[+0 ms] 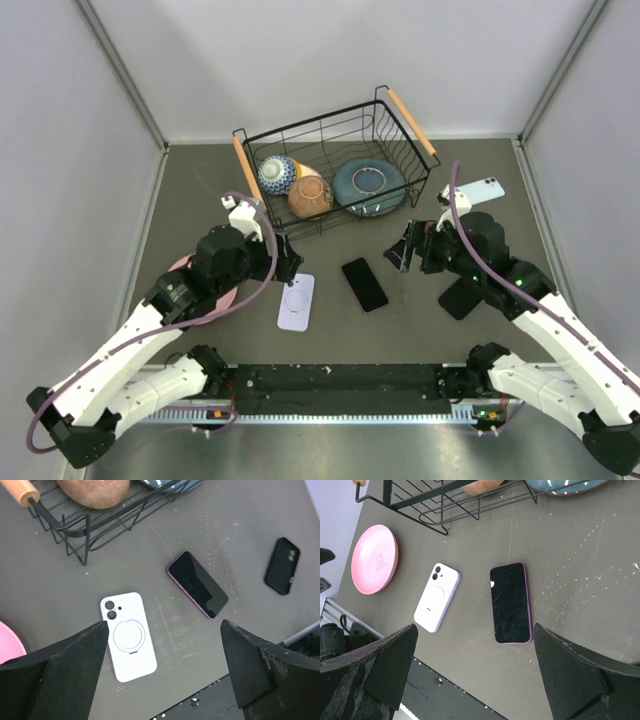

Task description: Put the phone into the phone case

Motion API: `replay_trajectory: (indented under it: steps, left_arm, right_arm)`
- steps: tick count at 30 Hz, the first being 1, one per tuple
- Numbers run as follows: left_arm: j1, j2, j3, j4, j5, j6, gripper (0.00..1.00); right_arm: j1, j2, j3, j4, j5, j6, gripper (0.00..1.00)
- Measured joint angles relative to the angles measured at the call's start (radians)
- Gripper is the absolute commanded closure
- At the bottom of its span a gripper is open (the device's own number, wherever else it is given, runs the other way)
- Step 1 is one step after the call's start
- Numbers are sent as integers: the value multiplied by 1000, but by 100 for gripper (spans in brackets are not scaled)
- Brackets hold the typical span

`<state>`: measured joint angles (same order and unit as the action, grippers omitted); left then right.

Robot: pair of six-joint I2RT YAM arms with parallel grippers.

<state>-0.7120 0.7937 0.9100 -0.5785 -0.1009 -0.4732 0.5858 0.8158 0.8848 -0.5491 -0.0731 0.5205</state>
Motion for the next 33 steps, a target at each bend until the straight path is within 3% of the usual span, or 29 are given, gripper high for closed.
replay_trajectory:
  steps: [17,25,33]
  left_arm:
    - [-72,604,3,-147,-51,0,2]
    - [-72,695,3,-123,-37,-1,5]
    - [-73,749,-24,-69,1,-2,12]
  right_arm:
    - [0,-46,-77,13,-24,-16,1]
    - [0,-153,-126,76,-61,-58,1]
    - [0,-156,-138,107,-62,-66,1]
